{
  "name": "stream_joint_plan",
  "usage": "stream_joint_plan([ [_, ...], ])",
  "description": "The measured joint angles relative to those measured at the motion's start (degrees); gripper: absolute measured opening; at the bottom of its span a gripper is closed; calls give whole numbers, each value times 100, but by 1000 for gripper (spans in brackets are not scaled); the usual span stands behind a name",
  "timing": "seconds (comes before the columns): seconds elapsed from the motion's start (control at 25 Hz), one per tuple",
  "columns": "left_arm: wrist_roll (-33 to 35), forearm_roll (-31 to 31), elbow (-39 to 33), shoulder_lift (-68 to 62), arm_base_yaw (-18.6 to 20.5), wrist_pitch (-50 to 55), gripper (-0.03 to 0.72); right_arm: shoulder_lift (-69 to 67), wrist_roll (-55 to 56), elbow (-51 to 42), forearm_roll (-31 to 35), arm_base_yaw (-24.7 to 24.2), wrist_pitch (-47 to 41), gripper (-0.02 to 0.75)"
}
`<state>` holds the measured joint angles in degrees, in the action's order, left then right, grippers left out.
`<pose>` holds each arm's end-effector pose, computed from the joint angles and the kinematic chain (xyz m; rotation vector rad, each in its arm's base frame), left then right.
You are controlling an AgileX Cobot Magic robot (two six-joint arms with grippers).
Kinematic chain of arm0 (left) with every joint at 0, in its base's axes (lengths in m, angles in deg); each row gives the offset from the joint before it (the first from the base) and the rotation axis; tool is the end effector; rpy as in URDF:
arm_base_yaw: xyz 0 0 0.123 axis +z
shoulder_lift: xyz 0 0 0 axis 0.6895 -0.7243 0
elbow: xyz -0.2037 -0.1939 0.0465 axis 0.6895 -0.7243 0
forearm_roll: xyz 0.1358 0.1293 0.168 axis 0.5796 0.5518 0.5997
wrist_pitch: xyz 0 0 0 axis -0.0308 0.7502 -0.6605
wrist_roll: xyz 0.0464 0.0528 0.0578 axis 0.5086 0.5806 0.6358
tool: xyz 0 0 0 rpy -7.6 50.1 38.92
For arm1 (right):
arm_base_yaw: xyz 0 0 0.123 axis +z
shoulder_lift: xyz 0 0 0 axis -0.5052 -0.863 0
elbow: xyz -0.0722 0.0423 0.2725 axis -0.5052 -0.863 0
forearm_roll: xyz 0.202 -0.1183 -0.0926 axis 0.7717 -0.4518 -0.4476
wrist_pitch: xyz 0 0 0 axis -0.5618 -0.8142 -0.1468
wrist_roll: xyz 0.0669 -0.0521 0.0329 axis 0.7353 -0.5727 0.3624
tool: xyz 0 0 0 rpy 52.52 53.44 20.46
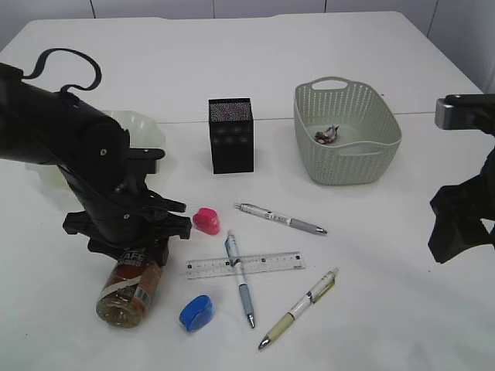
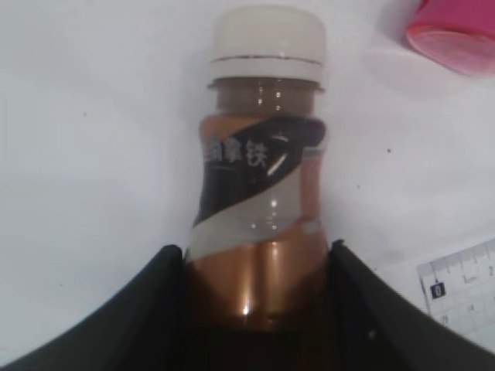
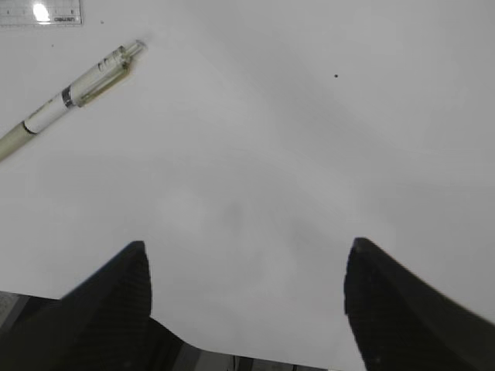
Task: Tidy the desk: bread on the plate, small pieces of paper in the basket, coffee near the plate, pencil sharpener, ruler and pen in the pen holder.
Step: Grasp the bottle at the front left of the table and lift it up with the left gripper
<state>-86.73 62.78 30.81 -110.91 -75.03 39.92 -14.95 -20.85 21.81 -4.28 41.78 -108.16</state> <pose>0.3107 -0.1822 0.1244 0.0683 2.9247 -0.0609 0.2432 0.0564 0.2547 -0.2242 2.9557 0.1497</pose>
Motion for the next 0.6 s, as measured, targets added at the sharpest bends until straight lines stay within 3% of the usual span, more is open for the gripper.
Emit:
stream_joint_plan([
  [0.6, 101, 388, 10, 0, -10, 222, 386, 0, 0, 0, -190, 0, 4, 569],
])
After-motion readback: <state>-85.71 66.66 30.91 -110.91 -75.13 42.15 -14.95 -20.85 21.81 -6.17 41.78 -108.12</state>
